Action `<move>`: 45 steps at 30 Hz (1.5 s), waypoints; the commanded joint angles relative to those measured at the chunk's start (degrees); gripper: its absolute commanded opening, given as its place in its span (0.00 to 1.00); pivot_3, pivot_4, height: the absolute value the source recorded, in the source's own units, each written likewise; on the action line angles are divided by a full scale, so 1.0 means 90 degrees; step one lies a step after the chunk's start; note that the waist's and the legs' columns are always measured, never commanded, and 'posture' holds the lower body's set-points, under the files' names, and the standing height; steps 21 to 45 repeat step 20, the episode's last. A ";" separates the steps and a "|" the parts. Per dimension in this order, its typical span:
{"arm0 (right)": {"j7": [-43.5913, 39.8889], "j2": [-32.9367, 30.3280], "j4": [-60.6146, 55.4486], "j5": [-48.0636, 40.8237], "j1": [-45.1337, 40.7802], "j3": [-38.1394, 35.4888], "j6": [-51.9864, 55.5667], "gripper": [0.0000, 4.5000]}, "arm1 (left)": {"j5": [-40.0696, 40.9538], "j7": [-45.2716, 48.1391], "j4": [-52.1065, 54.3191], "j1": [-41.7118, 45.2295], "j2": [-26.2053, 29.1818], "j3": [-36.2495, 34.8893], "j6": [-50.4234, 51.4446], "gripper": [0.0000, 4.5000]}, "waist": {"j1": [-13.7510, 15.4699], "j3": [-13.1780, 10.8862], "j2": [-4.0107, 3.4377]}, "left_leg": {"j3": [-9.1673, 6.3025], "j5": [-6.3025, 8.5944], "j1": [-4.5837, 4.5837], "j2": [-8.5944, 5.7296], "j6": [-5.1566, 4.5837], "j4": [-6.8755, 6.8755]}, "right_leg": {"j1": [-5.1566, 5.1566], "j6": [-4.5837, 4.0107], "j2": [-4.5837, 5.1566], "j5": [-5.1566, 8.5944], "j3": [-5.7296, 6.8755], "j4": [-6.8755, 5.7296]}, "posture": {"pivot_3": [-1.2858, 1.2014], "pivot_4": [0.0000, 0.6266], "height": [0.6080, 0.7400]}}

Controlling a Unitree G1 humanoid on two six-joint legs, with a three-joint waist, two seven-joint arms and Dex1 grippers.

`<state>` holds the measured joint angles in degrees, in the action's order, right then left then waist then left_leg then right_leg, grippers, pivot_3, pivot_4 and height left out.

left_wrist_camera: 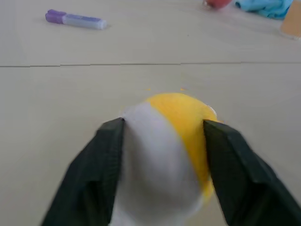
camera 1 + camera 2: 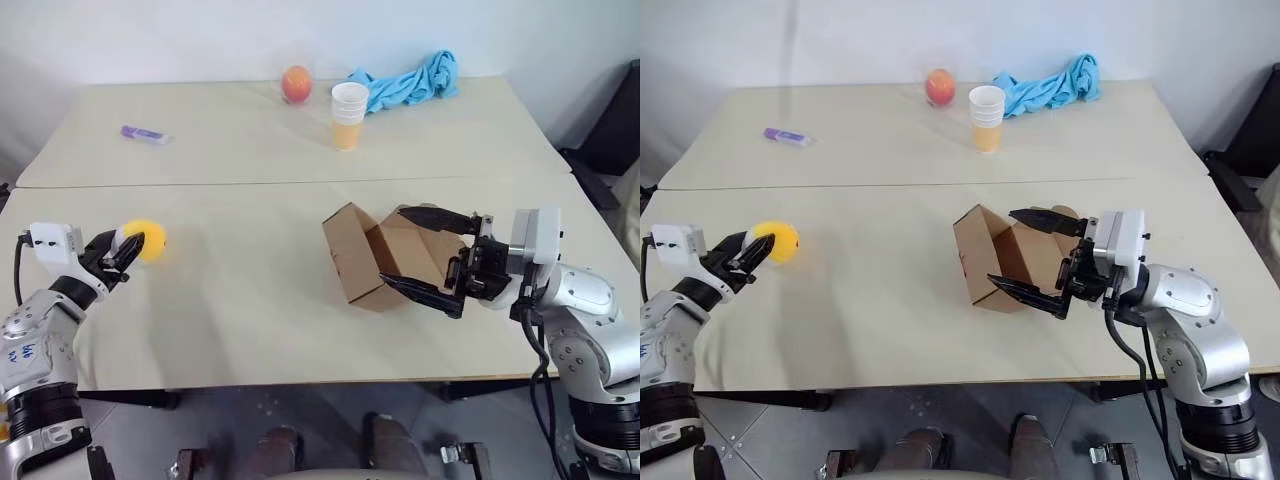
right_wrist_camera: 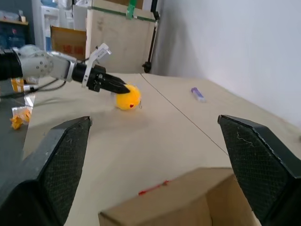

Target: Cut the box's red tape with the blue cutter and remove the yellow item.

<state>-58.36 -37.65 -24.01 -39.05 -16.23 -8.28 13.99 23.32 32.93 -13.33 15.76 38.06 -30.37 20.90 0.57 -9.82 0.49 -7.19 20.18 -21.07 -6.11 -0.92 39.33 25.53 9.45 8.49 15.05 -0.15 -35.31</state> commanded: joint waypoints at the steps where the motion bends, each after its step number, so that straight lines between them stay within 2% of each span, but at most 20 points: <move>1: -0.0197 -0.0186 -0.0045 -0.0151 0.0090 -0.0333 -0.0067 1.00 | 0.0248 0.0489 0.0604 -0.0333 0.0444 -0.0100 0.0207 0.85 | -0.0043 0.0000 0.0000 | 0.0000 0.0000 0.0000 0.0001 0.0000 -0.0002 | 0.0000 -0.0002 0.0000 0.0001 0.0000 0.0001 | 0.52 0.24 1.00; 2: -0.0289 -0.0278 -0.0026 -0.0164 0.0145 -0.0407 -0.0057 1.00 | 0.0145 0.0775 0.0589 -0.0569 0.0661 -0.0130 -0.0016 0.94 | -0.0061 0.0000 0.0000 | -0.0001 0.0000 0.0002 0.0001 0.0000 -0.0005 | 0.0000 -0.0002 0.0001 0.0001 0.0000 0.0000 | 0.52 0.24 1.00; 3: -0.0362 -0.0362 0.0002 -0.0183 0.0191 -0.0487 -0.0042 1.00 | 0.0124 0.1164 0.0523 -0.0822 0.0868 -0.0201 -0.0234 0.99 | -0.0080 0.0000 -0.0001 | 0.0000 0.0000 0.0002 0.0002 0.0000 -0.0007 | 0.0000 -0.0003 0.0000 0.0002 0.0000 0.0003 | 0.52 0.24 1.00; 6: -0.0488 -0.0516 0.0075 -0.0234 0.0271 -0.0629 -0.0038 1.00 | 0.0362 0.1975 0.0460 -0.1257 0.1117 -0.0398 -0.0679 1.00 | -0.0086 -0.0003 -0.0007 | 0.0014 0.0000 0.0007 0.0008 0.0001 -0.0022 | -0.0001 -0.0004 -0.0001 0.0002 -0.0001 0.0022 | 0.52 0.24 1.00; 9: -0.0765 -0.0865 0.0147 -0.0074 0.0713 -0.0976 -0.0135 1.00 | 0.0239 0.3036 0.0480 -0.2276 0.1499 -0.0783 -0.1508 1.00 | -0.0075 -0.0003 -0.0006 | 0.0013 0.0001 0.0007 0.0012 0.0001 -0.0024 | -0.0005 -0.0004 -0.0001 0.0002 0.0002 0.0032 | 0.52 0.24 1.00; 11: -0.0871 -0.0976 0.0142 0.0038 0.1104 -0.1178 -0.0257 1.00 | 0.0241 0.3353 0.0693 -0.2819 0.1474 -0.0861 -0.1791 1.00 | -0.0067 -0.0004 -0.0007 | 0.0014 0.0005 0.0004 0.0010 -0.0003 -0.0031 | -0.0005 -0.0005 0.0000 0.0003 0.0001 0.0042 | 0.52 0.24 1.00; 16: -0.0877 -0.0892 -0.0024 0.0322 0.1958 -0.1446 -0.0584 1.00 | 0.0381 0.3241 0.1286 -0.3448 0.1073 -0.0975 -0.1975 1.00 | 0.0068 -0.0003 -0.0007 | 0.0020 0.0007 0.0010 0.0011 -0.0007 -0.0022 | -0.0018 -0.0004 0.0002 0.0002 -0.0001 0.0068 | 0.52 0.24 1.00; 20: -0.0775 -0.0750 0.0003 0.0475 0.2262 -0.1461 -0.0883 1.00 | 0.0269 0.2688 0.1651 -0.3423 0.0814 -0.0879 -0.1834 1.00 | 0.0102 -0.0003 -0.0007 | 0.0023 0.0006 0.0016 0.0012 -0.0005 -0.0022 | -0.0019 -0.0003 0.0001 0.0002 -0.0002 0.0064 | 0.52 0.24 1.00; 45: -0.0775 -0.0750 0.0003 0.0475 0.2262 -0.1461 -0.0883 1.00 | 0.0269 0.2688 0.1651 -0.3423 0.0814 -0.0879 -0.1834 1.00 | 0.0102 -0.0003 -0.0007 | 0.0023 0.0006 0.0016 0.0012 -0.0005 -0.0022 | -0.0019 -0.0003 0.0001 0.0002 -0.0002 0.0064 | 0.52 0.24 1.00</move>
